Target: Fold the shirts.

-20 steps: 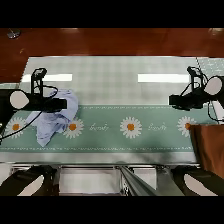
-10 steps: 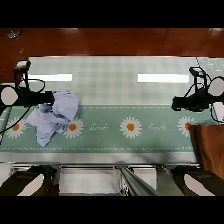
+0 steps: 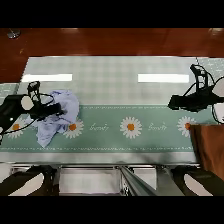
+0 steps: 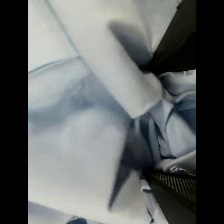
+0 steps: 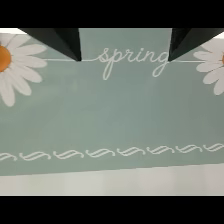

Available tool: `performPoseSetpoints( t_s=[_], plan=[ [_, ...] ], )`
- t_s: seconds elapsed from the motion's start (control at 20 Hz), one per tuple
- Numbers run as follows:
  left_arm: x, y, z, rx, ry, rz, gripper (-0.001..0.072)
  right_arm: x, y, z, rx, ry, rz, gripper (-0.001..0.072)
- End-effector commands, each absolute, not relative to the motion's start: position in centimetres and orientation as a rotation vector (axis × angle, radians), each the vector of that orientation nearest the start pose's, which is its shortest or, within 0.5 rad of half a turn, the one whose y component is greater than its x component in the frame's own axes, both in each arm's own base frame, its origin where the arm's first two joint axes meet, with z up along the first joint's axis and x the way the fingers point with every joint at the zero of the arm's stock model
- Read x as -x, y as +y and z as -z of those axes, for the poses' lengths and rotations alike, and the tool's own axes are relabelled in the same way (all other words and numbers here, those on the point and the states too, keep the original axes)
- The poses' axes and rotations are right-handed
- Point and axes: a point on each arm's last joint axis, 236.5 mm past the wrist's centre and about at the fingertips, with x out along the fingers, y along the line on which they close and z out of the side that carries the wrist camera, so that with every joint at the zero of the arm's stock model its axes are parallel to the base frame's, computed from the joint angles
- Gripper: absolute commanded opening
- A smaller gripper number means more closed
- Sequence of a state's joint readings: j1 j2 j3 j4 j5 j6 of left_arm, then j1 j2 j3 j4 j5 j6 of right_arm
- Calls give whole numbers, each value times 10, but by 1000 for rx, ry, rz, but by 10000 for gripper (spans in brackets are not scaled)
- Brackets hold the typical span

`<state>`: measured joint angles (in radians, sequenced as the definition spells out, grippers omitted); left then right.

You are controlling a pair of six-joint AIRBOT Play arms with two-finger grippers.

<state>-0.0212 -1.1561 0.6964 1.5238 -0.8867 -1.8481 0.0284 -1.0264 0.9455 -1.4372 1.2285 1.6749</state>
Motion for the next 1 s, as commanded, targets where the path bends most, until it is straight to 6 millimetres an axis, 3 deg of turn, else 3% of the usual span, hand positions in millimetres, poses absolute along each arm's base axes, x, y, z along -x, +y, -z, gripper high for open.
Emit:
performPoseSetpoints(
  t_s=[0.0, 0.05, 0.1, 0.15, 0.25, 0.3, 0.45, 0.55, 0.7, 0.85, 0.95],
  plan=[
    [-293, -26, 111, 310, 1432, -140, 696, -306, 62, -22, -275, 1316, -108, 623],
    [-288, -37, 112, 306, 1458, -75, 465, -305, 68, -24, -295, 1314, -130, 623],
    [-289, -51, 106, 321, 1459, -2, 30, -305, 75, -30, -316, 1299, -154, 623],
    [-294, -67, 94, 335, 1434, 93, 36, -308, 77, -37, -324, 1267, -163, 623],
    [-322, -95, 46, 388, 1304, 229, 36, -312, 73, -57, -315, 1181, -157, 622],
    [-338, -102, 14, 408, 1221, 266, 36, -312, 68, -66, -308, 1143, -137, 622],
    [-372, -121, -107, 402, 919, 388, 36, -301, 56, -94, -281, 1053, -99, 622],
    [-370, -137, -185, 372, 753, 479, 36, -288, 53, -109, -270, 1021, -98, 622],
    [-353, -161, -277, 308, 558, 581, 36, -271, 52, -131, -281, 960, -96, 622],
    [-334, -202, -335, 300, 422, 709, 36, -259, 52, -152, -294, 884, -99, 622],
    [-328, -231, -347, 311, 365, 772, 36, -254, 52, -162, -300, 848, -101, 622]
  ],
)
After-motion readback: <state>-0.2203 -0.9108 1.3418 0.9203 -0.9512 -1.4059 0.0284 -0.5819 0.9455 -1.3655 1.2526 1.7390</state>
